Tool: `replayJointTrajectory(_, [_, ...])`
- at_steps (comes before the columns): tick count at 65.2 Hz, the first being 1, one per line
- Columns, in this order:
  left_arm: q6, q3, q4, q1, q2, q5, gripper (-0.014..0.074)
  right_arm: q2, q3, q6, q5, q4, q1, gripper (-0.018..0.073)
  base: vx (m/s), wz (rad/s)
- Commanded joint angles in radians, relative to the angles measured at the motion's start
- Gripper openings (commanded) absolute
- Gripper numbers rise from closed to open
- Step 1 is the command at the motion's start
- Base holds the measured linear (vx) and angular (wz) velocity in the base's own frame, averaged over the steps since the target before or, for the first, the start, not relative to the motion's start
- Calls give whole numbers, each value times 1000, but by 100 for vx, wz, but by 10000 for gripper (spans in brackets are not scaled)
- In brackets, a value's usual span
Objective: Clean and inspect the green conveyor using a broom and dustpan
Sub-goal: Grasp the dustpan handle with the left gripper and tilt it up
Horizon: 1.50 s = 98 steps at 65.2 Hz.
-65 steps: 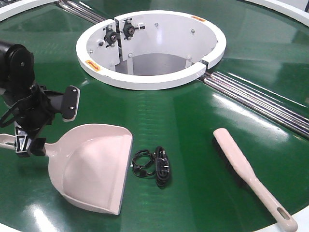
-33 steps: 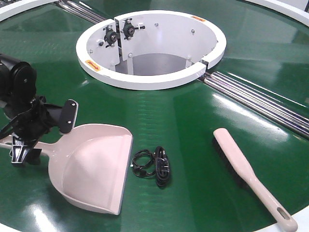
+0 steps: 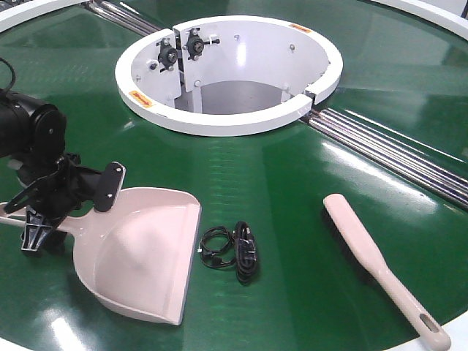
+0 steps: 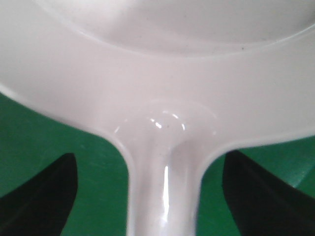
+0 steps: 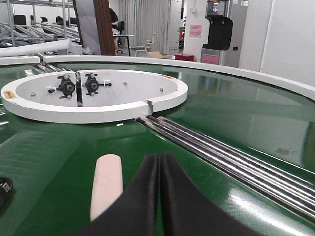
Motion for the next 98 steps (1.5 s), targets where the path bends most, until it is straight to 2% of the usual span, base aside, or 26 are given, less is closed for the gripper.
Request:
replayJointTrajectory(1, [2, -21, 11, -6, -37, -21, 543, -11, 4, -3, -70, -9, -3, -8, 0, 0])
replayJointTrajectory(12, [2, -21, 13, -6, -37, -33, 450, -11, 4, -3, -70, -9, -3, -8, 0, 0])
replayJointTrajectory(19, [4, -21, 13, -6, -37, -31, 342, -11, 4, -3, -70, -9, -3, -8, 0, 0])
replayJointTrajectory(31, [28, -21, 14, -6, -38, 9, 101, -11, 4, -3, -70, -9, -3, -8, 0, 0])
replayJointTrajectory(38, [28, -21, 36, -7, -43, 32, -10, -11, 4, -3, -70, -9, -3, -8, 0, 0])
replayJointTrajectory(62, [21, -21, 39, -7, -100, 67, -8, -11, 4, -3, -68, -9, -3, -8, 0, 0])
replayJointTrajectory(81, [-100, -21, 38, -9, -100, 87, -8, -11, 4, -3, -68, -9, -3, -8, 0, 0])
replayJointTrajectory(92, [-104, -21, 43, -45, -99, 80, -8, -11, 4, -3, -68, -9, -3, -8, 0, 0])
replayJointTrajectory(98, [-117, -21, 71, -69, -99, 75, -8, -11, 4, -3, -68, -9, -3, -8, 0, 0])
